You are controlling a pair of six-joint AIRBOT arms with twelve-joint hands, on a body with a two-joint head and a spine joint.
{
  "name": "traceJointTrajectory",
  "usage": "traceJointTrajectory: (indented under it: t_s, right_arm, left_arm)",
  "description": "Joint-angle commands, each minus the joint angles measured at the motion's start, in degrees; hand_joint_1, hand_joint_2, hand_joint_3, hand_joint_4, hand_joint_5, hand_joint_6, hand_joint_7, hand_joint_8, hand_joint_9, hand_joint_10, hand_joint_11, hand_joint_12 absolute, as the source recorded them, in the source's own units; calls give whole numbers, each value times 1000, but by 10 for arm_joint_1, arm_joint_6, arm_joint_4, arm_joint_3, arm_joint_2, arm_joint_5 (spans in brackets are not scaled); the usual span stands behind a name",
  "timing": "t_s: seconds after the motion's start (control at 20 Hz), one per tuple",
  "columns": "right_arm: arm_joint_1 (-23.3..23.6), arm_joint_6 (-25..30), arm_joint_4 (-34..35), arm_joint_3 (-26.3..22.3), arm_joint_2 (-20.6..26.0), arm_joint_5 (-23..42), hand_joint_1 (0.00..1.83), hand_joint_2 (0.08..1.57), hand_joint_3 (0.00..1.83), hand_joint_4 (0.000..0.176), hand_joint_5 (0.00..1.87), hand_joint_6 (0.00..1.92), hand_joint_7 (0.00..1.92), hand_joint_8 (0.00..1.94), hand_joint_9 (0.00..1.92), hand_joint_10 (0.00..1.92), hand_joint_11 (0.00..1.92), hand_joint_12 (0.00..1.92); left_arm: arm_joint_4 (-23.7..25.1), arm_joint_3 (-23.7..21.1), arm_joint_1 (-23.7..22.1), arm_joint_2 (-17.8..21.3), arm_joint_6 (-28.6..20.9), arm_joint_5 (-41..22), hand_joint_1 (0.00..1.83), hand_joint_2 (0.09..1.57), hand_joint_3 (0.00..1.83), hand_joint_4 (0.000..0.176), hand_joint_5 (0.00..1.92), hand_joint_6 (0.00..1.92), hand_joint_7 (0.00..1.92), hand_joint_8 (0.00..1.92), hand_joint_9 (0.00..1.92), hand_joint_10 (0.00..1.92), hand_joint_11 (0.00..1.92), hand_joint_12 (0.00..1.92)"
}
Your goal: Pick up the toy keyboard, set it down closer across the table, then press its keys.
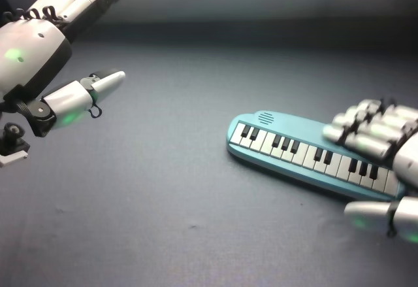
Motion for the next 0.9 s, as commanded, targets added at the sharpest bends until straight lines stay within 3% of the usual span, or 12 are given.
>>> traceJointTrajectory:
  t_s: [0.0, 0.05, 0.2, 0.3, 0.4, 0.55, 0.6, 0.65, 0.7, 0.8, 0.85]
  right_arm:
    - [-4, 2, -4, -5, 7, 76, 0, 1273, 17, 0, 15, 0, 0, 0, 0, 0, 0, 0]
    - [-13, 2, -4, -10, 13, 78, 0, 1281, 20, 0, 32, 8, 0, 0, 0, 0, 0, 0]
    - [-45, 2, 14, -8, 14, 77, 0, 1265, 9, 2, 147, 53, 0, 0, 0, 0, 0, 0]
    - [-61, -2, 28, -4, 10, 71, 0, 1295, 2, 0, 312, 26, 0, 0, 0, 0, 0, 0]
    - [-61, -7, 34, 3, 2, 56, 0, 1264, 0, 0, 527, 29, 0, 0, 0, 0, 0, 0]
    - [-59, -7, 38, 5, 1, 59, 0, 1248, 0, 0, 528, 15, 0, 0, 0, 0, 0, 0]
    - [-59, -7, 38, 3, 1, 67, 0, 1257, 0, 0, 418, 2, 0, 0, 0, 0, 0, 0]
    - [-57, -4, 38, 0, 6, 80, 0, 1279, 7, 19, 70, 0, 0, 0, 0, 0, 0, 0]
    - [-57, 7, 37, -4, 13, 100, 0, 1302, 17, 22, 13, 0, 0, 0, 0, 0, 0, 0]
    - [-57, 26, 34, -10, 23, 140, 0, 1320, 21, 71, 0, 0, 0, 0, 0, 0, 0, 0]
    - [-57, 27, 34, -16, 30, 162, 0, 1347, 11, 70, 0, 0, 0, 0, 0, 0, 0, 0]
  left_arm:
    - [-2, 0, -2, 2, -1, -80, 734, 1358, 0, 33, 82, 3, 0, 0, 0, 0, 0, 0]
    - [-5, -1, 0, 2, -1, -83, 706, 1363, 1, 37, 74, 2, 0, 0, 0, 0, 0, 0]
    - [-7, -1, 2, 2, -1, -85, 727, 1362, 0, 12, 41, 0, 0, 0, 0, 0, 0, 0]
    - [-7, -2, 2, 2, -1, -85, 727, 1360, 0, 13, 44, 3, 0, 0, 0, 0, 0, 0]
    - [-7, -2, 2, 2, -1, -87, 712, 1357, 0, 2, 60, 8, 0, 0, 0, 0, 0, 0]
    - [-7, -3, 2, 2, -1, -88, 716, 1359, 0, 6, 65, 9, 0, 0, 0, 0, 0, 0]
    - [-8, -3, 3, 2, -1, -90, 715, 1358, 0, 5, 68, 9, 0, 0, 0, 0, 0, 0]
    - [-9, -3, 4, 3, -1, -91, 699, 1359, 0, 4, 63, 5, 0, 0, 0, 0, 0, 0]
    - [-9, -4, 5, 3, -1, -91, 721, 1355, 0, 3, 68, 6, 0, 0, 0, 0, 0, 0]
    - [-9, -5, 5, 3, -1, -92, 728, 1358, 0, 0, 75, 7, 0, 0, 0, 0, 0, 0]
    - [-9, -6, 6, 3, -1, -94, 714, 1361, 1, 7, 72, 5, 0, 0, 0, 0, 0, 0]
